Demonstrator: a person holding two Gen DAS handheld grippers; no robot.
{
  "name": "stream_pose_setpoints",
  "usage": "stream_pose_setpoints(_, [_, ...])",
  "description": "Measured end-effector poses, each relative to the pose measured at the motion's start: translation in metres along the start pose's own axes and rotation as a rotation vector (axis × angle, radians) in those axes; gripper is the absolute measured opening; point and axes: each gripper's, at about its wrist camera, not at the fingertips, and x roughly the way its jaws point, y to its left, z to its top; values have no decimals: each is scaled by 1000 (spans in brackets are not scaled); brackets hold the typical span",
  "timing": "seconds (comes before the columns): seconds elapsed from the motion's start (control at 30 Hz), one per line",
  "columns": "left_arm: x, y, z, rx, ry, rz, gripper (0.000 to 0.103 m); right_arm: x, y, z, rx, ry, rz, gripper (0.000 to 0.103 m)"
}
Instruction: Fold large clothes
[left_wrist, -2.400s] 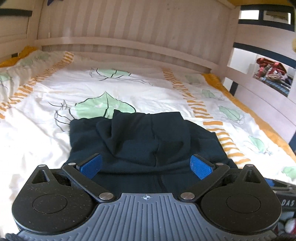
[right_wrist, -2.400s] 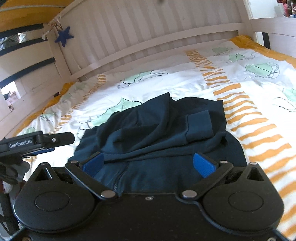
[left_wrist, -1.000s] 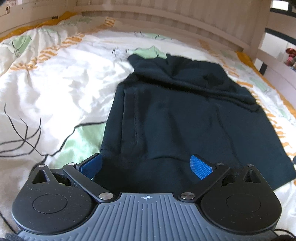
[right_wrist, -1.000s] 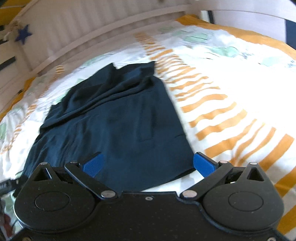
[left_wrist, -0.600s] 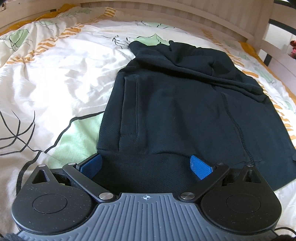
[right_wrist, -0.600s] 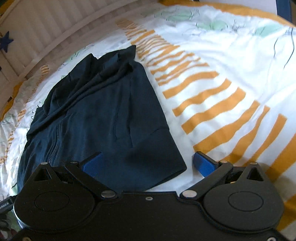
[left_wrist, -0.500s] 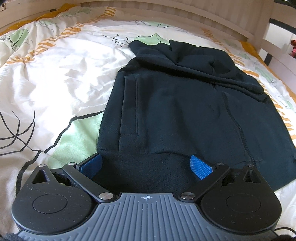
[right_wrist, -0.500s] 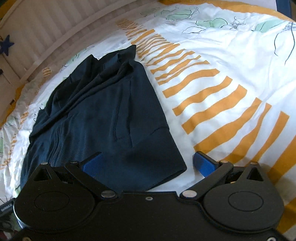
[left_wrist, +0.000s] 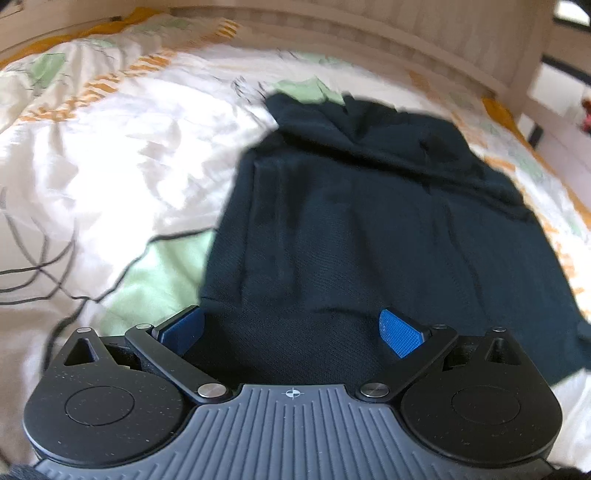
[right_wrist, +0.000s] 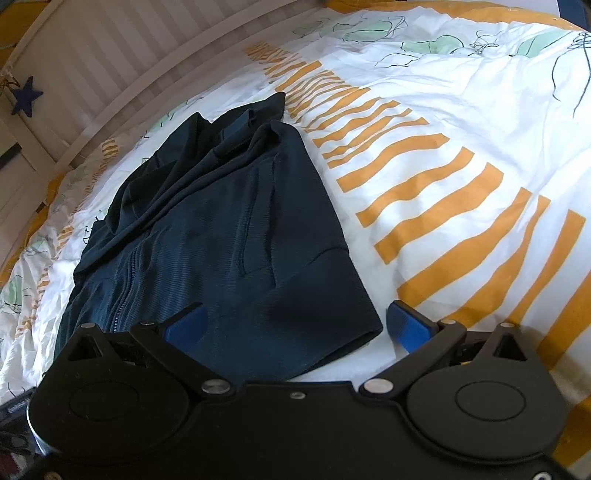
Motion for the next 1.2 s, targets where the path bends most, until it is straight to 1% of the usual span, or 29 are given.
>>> stream_pose_setpoints(0.07, [-13,3,1,-27,-74,61,102,0,-1,0,2,-1,5,103])
stream_pose_setpoints(0.1, [-16,5,2,-36,-90,82,102,-1,-1,0,3,-2,8,103])
stream_pose_setpoints(0.13, [-17,7,3,-47,-85,94,102,-1,-1,0,4,-3,10,103])
stream_pose_setpoints(0.17, [-13,10,4,-57,-55,91,102,0,-1,0,3,-3,9,103])
stream_pose_setpoints(0.27, [4,12,5,-52,56,69,102,0,1,-1,-10,0,3,103])
stream_pose_setpoints(0.3, [8,11,5,-44,78,47,102,1,2,-1,-15,1,2,103])
stream_pose_setpoints(0.53, [16,17,5,-60,100,-36,102,-1,0,-2,0,-3,20,103])
stream_pose_setpoints(0.87, [14,24,4,-93,82,-92,101,0,1,-3,-4,3,36,103])
stream_pose_setpoints(0.9, [13,24,5,-98,79,-96,94,0,2,-3,-1,3,39,103])
stream_pose_setpoints(0.97, [11,25,5,-107,72,-93,86,-1,2,-3,-1,7,45,103])
stream_pose_setpoints(1.03, [9,25,6,-113,66,-97,72,-1,2,-3,-1,13,58,103])
stream_pose_setpoints(1.07, [8,25,6,-118,64,-100,69,-2,1,-3,3,14,66,103])
stream_pose_setpoints(1.13, [5,27,6,-135,57,-94,56,-3,1,-5,13,17,88,103])
stream_pose_setpoints(1.17, [3,29,6,-153,50,-90,52,-4,1,-5,16,18,98,103])
stream_pose_setpoints(1.2, [2,32,6,-171,46,-81,39,-5,1,-6,19,20,107,101])
